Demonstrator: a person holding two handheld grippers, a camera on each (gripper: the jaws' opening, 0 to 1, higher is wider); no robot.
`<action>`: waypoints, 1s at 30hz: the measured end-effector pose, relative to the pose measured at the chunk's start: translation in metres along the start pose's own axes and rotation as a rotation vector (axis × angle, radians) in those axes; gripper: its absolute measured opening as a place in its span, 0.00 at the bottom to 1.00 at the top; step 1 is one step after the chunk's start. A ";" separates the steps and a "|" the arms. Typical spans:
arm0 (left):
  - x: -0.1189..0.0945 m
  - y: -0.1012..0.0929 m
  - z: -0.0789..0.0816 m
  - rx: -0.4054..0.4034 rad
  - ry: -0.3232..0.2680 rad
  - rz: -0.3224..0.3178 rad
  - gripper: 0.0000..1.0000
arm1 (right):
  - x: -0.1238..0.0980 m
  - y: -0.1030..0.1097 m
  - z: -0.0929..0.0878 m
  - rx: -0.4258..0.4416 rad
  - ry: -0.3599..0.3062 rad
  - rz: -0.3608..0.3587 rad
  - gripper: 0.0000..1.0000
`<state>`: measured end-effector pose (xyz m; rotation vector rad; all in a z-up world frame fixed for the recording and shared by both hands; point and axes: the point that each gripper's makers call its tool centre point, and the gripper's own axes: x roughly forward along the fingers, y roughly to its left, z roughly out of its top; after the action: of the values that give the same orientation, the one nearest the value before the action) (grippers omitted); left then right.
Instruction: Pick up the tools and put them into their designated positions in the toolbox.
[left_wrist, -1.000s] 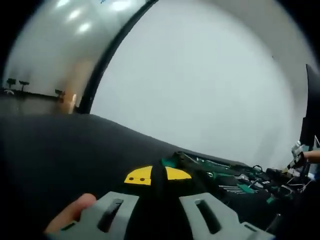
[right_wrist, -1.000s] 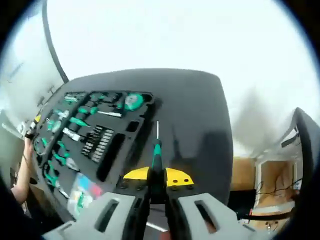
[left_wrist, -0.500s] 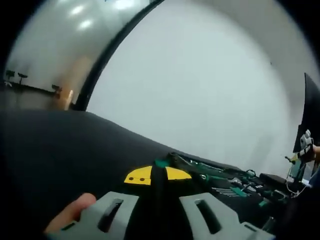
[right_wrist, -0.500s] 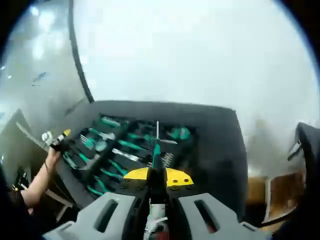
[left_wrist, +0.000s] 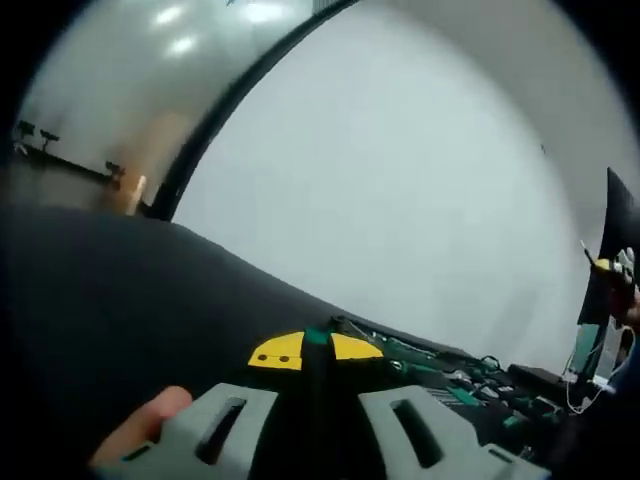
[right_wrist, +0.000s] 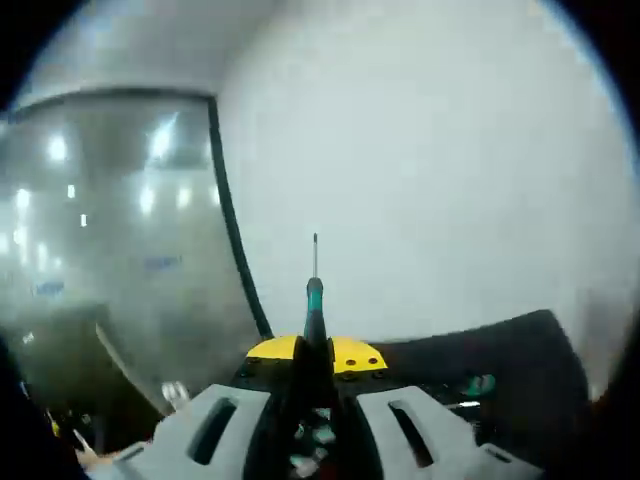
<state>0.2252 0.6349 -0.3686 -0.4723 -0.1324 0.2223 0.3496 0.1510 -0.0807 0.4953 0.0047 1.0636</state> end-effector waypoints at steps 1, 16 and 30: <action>0.000 0.000 0.000 -0.001 0.002 0.002 0.10 | -0.001 0.009 0.000 0.007 -0.018 0.033 0.08; -0.012 -0.025 0.015 -0.027 -0.067 -0.044 0.10 | -0.007 0.001 -0.137 -0.091 -0.056 0.155 0.08; -0.015 -0.062 0.019 0.079 -0.084 -0.120 0.11 | -0.016 -0.050 -0.215 -0.484 -0.092 0.027 0.08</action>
<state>0.2188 0.5862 -0.3245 -0.3750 -0.2325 0.1293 0.3322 0.2017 -0.2949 0.1049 -0.3349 1.0249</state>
